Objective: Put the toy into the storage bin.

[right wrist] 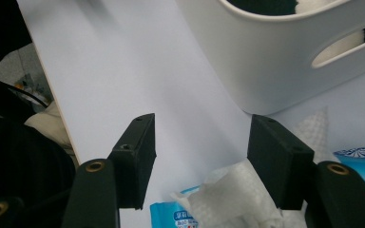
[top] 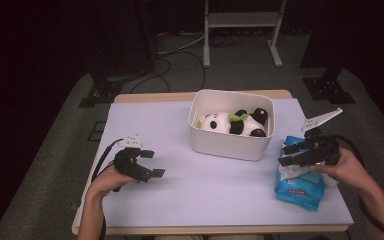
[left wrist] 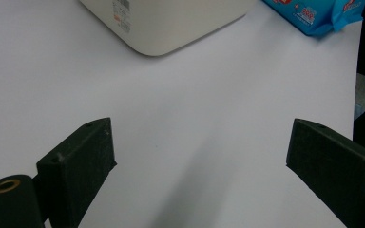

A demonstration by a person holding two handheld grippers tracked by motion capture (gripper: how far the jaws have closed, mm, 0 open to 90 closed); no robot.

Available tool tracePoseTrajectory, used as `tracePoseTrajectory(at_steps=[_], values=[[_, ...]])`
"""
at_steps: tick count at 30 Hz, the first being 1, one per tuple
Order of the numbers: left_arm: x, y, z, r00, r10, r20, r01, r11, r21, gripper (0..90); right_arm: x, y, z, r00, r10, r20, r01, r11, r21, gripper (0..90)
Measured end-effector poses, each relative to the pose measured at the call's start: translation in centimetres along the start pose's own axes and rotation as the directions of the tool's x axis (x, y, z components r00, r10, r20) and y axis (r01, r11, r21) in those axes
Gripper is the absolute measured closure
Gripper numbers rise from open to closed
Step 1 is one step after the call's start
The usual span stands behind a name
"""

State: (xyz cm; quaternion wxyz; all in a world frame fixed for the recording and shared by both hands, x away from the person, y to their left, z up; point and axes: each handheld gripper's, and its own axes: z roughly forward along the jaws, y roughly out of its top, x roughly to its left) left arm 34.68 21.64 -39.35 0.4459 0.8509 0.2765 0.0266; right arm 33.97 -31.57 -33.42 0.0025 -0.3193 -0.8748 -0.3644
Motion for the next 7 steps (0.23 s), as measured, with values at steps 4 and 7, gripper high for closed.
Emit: tracePoseTrajectory(at_steps=[4,7], values=[[0.02,0.0,-0.17,1.0,-0.006,-0.007,0.006,1.0,-0.004,7.9,-0.03,-0.38,-0.02,1.0,0.007,-0.004,-0.007,1.0,-0.017,41.1],[-0.04,0.07,-0.22,1.0,-0.005,-0.006,0.005,0.9999,-0.01,7.9,-0.13,-0.53,-0.13,0.9999,0.011,-0.004,-0.011,1.0,-0.021,40.9]])
